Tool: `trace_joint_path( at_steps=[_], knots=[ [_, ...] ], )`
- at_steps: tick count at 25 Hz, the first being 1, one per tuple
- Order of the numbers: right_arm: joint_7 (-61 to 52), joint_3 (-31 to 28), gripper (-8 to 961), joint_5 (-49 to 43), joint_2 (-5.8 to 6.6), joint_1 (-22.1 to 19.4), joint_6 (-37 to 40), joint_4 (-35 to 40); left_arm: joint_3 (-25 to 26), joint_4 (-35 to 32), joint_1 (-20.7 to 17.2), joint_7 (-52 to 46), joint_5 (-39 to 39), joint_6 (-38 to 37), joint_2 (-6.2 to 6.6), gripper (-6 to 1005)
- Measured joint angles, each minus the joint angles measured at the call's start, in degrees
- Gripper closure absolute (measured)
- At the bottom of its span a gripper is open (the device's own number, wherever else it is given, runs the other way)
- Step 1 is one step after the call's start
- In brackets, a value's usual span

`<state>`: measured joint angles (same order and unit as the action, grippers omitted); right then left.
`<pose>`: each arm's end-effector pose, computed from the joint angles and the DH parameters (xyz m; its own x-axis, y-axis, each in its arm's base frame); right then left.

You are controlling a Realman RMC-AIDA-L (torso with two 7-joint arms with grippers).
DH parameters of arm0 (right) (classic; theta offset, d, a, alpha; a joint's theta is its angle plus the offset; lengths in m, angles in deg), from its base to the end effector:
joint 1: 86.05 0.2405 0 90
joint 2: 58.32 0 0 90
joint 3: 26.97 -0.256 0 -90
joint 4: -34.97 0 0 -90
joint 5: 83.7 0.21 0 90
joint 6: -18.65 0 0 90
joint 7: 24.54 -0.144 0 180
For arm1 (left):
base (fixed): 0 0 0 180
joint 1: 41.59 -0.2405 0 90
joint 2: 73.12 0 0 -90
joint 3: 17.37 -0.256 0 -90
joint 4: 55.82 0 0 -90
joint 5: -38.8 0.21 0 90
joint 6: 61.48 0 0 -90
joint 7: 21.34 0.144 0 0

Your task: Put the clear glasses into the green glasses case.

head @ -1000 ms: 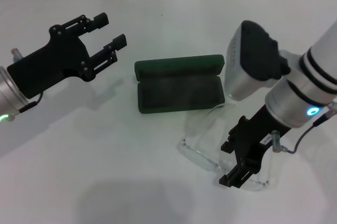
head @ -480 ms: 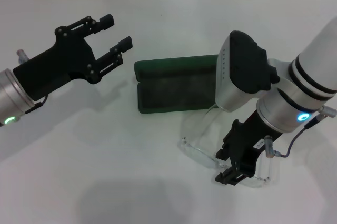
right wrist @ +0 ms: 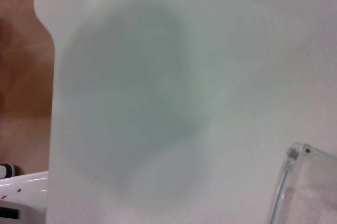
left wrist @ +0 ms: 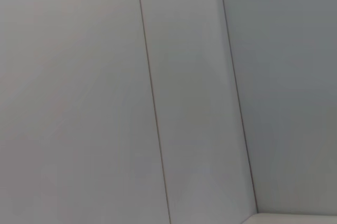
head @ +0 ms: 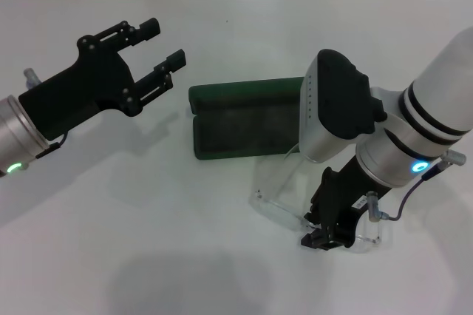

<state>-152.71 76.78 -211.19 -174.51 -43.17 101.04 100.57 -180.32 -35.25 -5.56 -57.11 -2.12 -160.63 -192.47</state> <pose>0.1379 0.3203 -0.0847 0.9169 -0.1227 0.3797 -0.1438 -0.9892 0.0276 -0.2698 0.3189 0.0054 0.7142 -0.1582 0.6818 0.3159 -0.7964 -0.5157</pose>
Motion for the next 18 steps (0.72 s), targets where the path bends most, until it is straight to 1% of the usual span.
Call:
trace_joint_path(
  at_steps=[4,12,14,16,18],
  knots=[
    [0.12,0.6,698,-0.02,-0.01,0.2,-1.0,-0.21,0.0,0.0,0.0,0.03,-0.07,0.02,0.0,445],
    [2.02,0.8,704,-0.12,-0.01,-0.07,-1.9,-0.42,0.0,-0.01,0.0,0.06,-0.2,0.02,-0.06,445],
    [2.65,0.62,727,-0.12,0.02,-0.28,-2.13,-0.22,0.0,-0.01,0.0,0.07,-0.21,0.02,-0.08,446],
    [3.47,-0.44,749,-0.05,0.22,-0.86,-2.18,0.36,0.0,-0.02,-0.03,0.08,-0.22,0.02,-0.09,446],
    [4.96,-2.93,772,0.06,0.4,-1.94,-1.48,1.28,0.0,-0.11,-0.06,0.09,-0.26,0.02,-0.12,446]
  ],
)
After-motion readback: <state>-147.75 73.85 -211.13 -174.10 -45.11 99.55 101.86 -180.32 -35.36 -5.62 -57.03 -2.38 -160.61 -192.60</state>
